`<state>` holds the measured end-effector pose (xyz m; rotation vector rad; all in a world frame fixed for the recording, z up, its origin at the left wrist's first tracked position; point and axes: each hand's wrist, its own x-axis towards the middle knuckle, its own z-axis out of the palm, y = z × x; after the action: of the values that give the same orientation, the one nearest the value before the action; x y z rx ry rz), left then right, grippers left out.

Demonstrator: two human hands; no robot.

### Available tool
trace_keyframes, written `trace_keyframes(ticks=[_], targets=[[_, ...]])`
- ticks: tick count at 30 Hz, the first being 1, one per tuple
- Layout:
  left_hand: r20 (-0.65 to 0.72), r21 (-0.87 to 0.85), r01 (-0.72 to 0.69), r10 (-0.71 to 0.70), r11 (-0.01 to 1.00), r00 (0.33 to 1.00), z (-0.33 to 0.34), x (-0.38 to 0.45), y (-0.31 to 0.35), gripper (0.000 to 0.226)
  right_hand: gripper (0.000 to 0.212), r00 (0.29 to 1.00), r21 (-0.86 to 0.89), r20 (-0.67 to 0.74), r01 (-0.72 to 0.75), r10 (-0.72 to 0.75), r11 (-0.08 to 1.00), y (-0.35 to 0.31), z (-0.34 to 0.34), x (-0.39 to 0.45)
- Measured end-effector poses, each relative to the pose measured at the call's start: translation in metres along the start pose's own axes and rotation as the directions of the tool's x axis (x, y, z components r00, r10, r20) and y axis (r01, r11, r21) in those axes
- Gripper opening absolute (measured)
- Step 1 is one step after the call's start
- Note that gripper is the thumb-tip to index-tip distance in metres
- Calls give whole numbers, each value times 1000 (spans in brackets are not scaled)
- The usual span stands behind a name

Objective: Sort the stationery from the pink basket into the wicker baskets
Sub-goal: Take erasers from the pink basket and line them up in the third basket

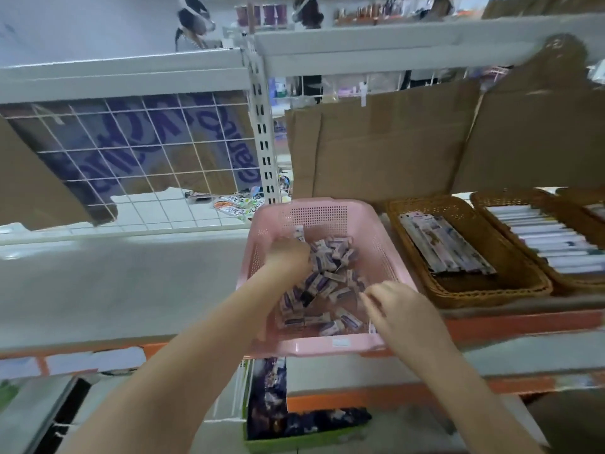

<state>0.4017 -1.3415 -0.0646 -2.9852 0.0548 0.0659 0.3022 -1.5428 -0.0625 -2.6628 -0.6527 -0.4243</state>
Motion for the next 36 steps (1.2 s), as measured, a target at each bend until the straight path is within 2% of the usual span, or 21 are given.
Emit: trace_keyframes(ticks=[3,7,12,15,19,22,27,31,33,36], targets=[[-53,-78,-19,14,997,998,2,9,0,31,27,992,0,-112,-58,58,998,-9,-3,-19],[-102,-137,-44,30,990,994,9,23,7,42,38,962,-33,-274,6,-15,999,-11,5,-27],[64,-254,47,-31,966,997,36,43,30,78,36,922,-27,-384,36,-44,999,-8,16,-27],[85,-253,128,-110,959,990,46,50,41,85,36,910,-22,-411,50,-54,999,-4,21,-27],[126,-244,215,-189,946,974,47,56,47,82,39,888,-41,-453,72,-83,997,1,27,-27],[121,-250,213,-187,944,975,50,55,46,74,39,864,-56,-492,93,-109,994,3,30,-27],[91,-313,240,-223,919,971,51,50,44,68,51,862,-29,-495,108,-108,994,3,33,-27],[-18,-370,196,-217,908,976,54,48,40,67,50,851,-36,-512,115,-117,993,3,34,-26],[-93,-455,157,-222,877,970,55,49,34,59,49,847,-31,-517,122,-121,992,3,34,-26],[-153,-468,132,-228,874,962,55,47,31,48,49,848,-33,-517,118,-118,992,3,35,-27]])
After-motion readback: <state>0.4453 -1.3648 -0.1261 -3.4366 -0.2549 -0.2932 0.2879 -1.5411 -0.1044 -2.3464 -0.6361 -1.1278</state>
